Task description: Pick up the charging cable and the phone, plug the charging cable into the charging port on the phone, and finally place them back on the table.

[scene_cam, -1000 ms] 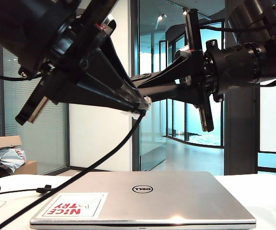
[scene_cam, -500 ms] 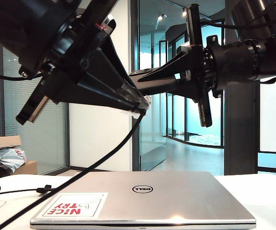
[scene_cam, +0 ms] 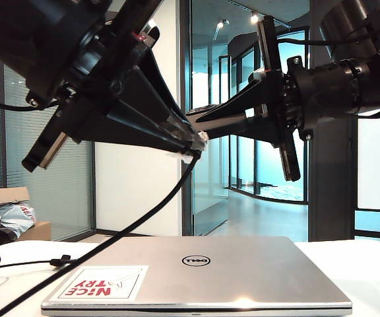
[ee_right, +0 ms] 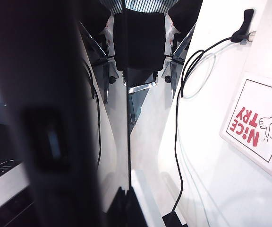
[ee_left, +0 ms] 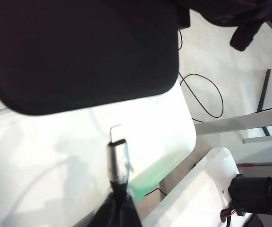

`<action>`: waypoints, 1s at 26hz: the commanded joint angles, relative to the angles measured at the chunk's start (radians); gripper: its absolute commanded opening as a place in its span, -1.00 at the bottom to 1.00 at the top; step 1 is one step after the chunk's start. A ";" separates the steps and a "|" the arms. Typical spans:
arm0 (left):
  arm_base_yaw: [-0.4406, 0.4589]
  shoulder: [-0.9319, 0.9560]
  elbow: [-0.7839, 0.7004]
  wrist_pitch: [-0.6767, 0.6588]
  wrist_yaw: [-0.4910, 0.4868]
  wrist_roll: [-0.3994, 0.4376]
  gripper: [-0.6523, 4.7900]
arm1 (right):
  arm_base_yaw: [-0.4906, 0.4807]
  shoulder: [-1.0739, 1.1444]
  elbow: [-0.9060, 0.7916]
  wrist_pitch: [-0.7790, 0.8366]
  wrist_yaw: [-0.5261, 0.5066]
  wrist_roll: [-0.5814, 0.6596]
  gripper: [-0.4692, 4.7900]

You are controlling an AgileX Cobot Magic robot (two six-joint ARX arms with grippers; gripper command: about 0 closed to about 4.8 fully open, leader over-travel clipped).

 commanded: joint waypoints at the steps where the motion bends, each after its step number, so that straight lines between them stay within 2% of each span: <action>1: 0.001 -0.004 0.001 0.016 -0.002 0.005 -0.78 | 0.002 -0.014 -0.001 0.039 0.000 -0.003 -0.85; 3: 0.001 -0.004 0.001 0.016 -0.002 0.005 -0.78 | 0.002 -0.035 -0.029 0.056 0.028 0.000 -0.85; 11: 0.001 -0.004 0.001 0.016 -0.002 0.005 -0.78 | 0.002 -0.050 -0.055 0.167 0.032 0.050 -0.85; 26: 0.001 -0.004 0.001 0.016 -0.002 0.005 -0.78 | 0.018 -0.048 -0.057 0.137 0.028 0.014 -0.85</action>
